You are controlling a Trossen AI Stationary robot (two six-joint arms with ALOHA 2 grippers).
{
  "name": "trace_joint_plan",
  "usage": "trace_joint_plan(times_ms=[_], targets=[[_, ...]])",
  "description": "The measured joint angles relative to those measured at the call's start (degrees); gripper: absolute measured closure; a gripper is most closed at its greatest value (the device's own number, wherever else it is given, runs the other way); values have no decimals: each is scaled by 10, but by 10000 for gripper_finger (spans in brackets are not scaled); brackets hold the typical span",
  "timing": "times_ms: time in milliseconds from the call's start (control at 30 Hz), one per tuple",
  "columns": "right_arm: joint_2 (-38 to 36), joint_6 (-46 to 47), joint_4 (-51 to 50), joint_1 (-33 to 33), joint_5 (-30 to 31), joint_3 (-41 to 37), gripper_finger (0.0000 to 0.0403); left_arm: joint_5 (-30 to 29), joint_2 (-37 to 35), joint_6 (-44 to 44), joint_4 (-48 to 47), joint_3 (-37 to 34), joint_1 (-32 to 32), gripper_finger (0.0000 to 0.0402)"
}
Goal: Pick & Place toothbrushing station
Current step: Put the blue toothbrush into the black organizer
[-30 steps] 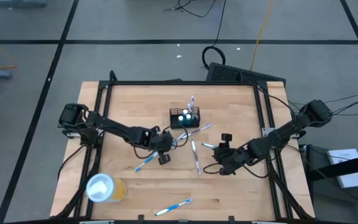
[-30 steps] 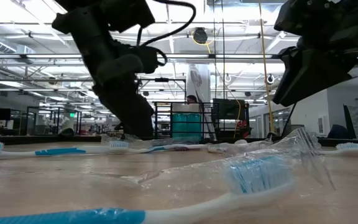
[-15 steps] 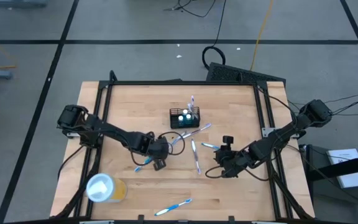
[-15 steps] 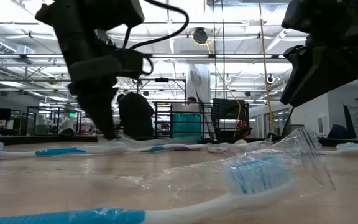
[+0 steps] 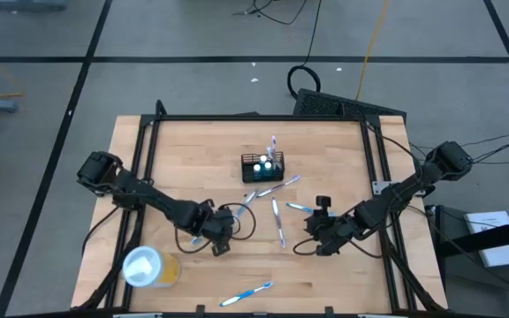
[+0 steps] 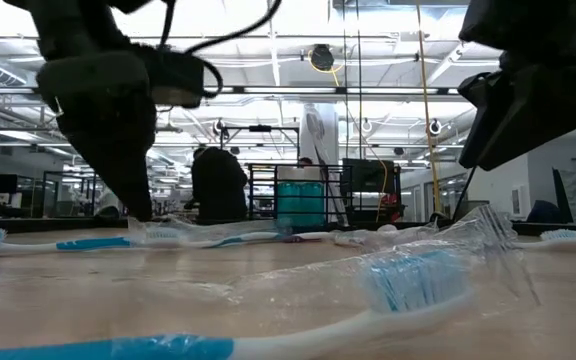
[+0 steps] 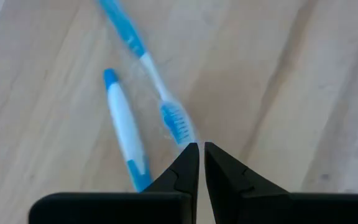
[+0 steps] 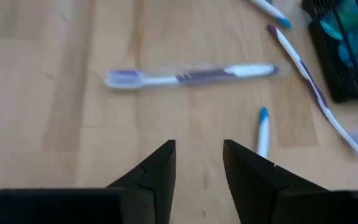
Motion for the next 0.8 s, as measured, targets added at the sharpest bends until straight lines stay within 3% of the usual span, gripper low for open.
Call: trace_joint_plan(times_ms=[167, 300, 433, 600, 800], targets=[[0, -11, 35, 7, -14, 0, 275, -68, -8, 31, 40, 0, 2, 369], [0, -12, 40, 3, -13, 0, 275, -73, -10, 71, 80, 1, 41, 369], [0, -11, 43, -6, -12, 0, 275, -73, -10, 83, 47, 0, 100, 369], [0, -11, 56, -6, -13, 0, 275, -7, -8, 105, 7, 0, 162, 369], [0, -5, 55, 1, -14, 0, 275, 46, -4, 101, 8, 0, 143, 369]])
